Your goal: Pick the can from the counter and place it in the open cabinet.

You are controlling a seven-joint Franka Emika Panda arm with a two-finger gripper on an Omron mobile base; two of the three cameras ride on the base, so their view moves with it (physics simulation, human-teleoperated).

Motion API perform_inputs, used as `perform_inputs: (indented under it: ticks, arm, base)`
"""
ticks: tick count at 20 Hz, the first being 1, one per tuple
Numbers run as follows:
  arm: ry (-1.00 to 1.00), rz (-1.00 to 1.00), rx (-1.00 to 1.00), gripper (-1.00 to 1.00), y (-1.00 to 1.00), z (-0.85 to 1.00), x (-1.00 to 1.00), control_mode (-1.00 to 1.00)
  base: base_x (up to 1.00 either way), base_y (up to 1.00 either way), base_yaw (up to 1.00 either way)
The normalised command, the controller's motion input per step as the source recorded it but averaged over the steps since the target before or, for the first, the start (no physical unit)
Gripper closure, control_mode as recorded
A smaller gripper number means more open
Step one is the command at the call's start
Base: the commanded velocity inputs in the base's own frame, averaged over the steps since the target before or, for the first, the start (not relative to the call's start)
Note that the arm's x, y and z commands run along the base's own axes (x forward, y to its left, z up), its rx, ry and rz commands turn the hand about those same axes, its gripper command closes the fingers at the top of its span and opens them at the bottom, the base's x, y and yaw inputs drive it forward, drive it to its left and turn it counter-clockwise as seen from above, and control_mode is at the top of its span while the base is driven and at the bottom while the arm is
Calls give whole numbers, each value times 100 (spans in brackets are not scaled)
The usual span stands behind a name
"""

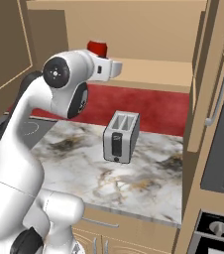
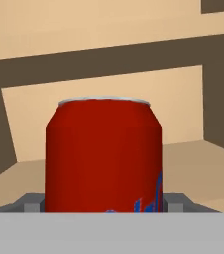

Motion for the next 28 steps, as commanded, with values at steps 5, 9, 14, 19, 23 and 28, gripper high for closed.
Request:
perform_inputs:
  ticks: [5,9,14,19,23,28]
  arm:
    - [0,7,0,100,0,-14,38,-100]
    - [0,5,0,100,0,-15,49,-100]
    - [0,1,0,100,0,-15,51,-100]
    - [0,0,0,100,1,-7,52,-100]
    - [0,0,0,100,1,-3,55,-100]
    - [0,0,0,100,0,-2,50,-100]
  base:
    - [0,0,0]
    - [0,0,0]
    - [0,0,0]
    - [0,0,0]
    - [0,0,0]
    - [0,0,0]
